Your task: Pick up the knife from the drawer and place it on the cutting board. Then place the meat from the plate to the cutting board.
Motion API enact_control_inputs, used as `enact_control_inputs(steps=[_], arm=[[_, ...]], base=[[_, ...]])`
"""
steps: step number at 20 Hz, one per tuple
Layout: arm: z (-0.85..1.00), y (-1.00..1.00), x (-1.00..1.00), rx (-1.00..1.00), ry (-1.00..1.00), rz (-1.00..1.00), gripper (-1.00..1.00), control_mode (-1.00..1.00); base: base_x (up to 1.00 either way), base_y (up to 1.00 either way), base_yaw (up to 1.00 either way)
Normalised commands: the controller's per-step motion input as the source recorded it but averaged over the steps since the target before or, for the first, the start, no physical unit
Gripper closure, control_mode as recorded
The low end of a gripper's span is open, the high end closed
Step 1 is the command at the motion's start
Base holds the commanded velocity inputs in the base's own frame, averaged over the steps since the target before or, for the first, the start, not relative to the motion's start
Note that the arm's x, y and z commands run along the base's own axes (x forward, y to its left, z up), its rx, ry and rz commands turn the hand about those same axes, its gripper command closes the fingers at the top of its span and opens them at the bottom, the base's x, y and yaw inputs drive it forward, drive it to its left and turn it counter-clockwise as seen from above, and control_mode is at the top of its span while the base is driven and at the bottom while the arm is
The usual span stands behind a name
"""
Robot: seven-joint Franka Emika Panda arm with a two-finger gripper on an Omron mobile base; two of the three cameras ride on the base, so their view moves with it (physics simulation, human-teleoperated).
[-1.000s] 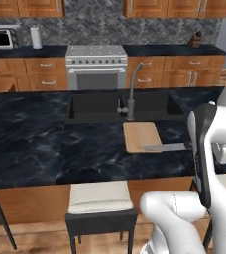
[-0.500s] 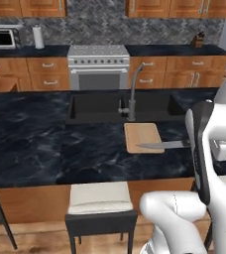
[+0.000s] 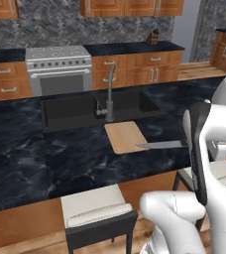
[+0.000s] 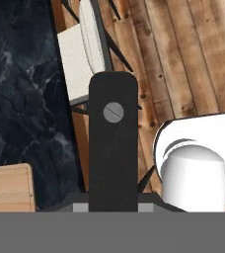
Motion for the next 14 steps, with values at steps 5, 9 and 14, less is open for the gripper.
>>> enact_control_inputs(steps=[5, 9, 14], arm=[[0.00, 0.00, 0.00, 0.00, 0.00, 0.00, 1.00, 1.00], [-0.04, 0.14, 0.25, 0.00, 0.00, 0.00, 1.00, -1.00], [-0.01, 0.38, 0.87, -0.02, 0.11, -0.03, 1.00, -1.00]], base=[[1.00, 0.19, -0.03], [0.75, 0.27, -0.02], [0.00, 0.00, 0.00]])
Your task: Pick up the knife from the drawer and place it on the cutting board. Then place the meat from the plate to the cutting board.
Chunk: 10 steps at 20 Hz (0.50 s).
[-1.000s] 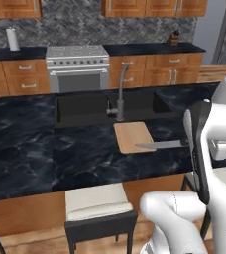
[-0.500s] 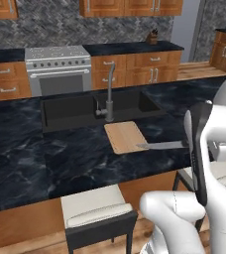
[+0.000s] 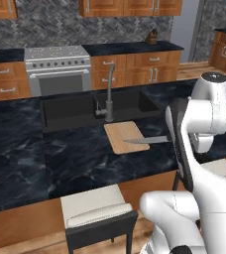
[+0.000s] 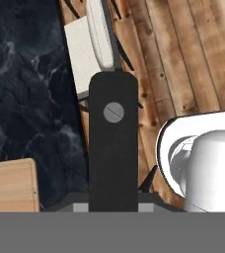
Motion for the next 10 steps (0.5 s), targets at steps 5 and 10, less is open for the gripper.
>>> enact_control_inputs(steps=[5, 10], arm=[[-0.02, 0.19, 0.61, 0.00, 0.08, -0.25, 1.00, -1.00], [-0.26, 0.32, 0.48, 0.03, 0.03, -0.35, 1.00, -1.00]], base=[[0.00, 0.00, 0.00], [0.00, 0.00, 0.00]])
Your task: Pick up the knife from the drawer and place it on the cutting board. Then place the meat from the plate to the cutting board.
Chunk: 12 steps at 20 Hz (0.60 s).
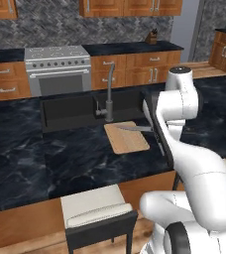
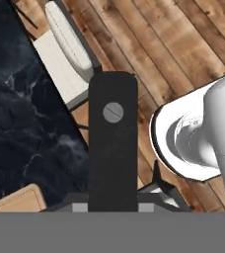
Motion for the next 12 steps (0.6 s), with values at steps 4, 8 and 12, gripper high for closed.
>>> enact_control_inputs(steps=[4, 8, 12], arm=[[-0.30, 0.23, 0.34, 0.01, 0.00, -0.41, 1.00, -1.00], [-0.24, 0.08, 0.34, 0.00, 0.01, -0.40, 1.00, -1.00], [-0.17, 0.00, 0.34, 0.00, 0.00, -0.39, 1.00, -1.00]], base=[[0.00, 0.00, 0.00], [0.00, 0.00, 0.00], [0.00, 0.00, 0.00]])
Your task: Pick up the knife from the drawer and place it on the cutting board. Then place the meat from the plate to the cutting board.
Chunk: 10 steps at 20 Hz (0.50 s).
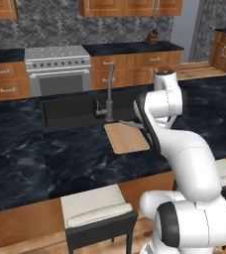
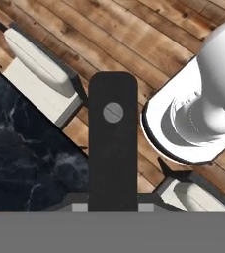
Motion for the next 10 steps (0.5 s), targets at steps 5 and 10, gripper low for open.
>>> enact_control_inputs(steps=[5, 10], arm=[[-0.19, 0.00, 0.31, 0.01, 0.01, -0.38, 1.00, -1.00], [-0.26, 0.00, 0.22, 0.02, 0.00, -0.35, 1.00, -1.00]], base=[[0.00, 0.00, 0.00], [0.00, 0.00, 0.00]])
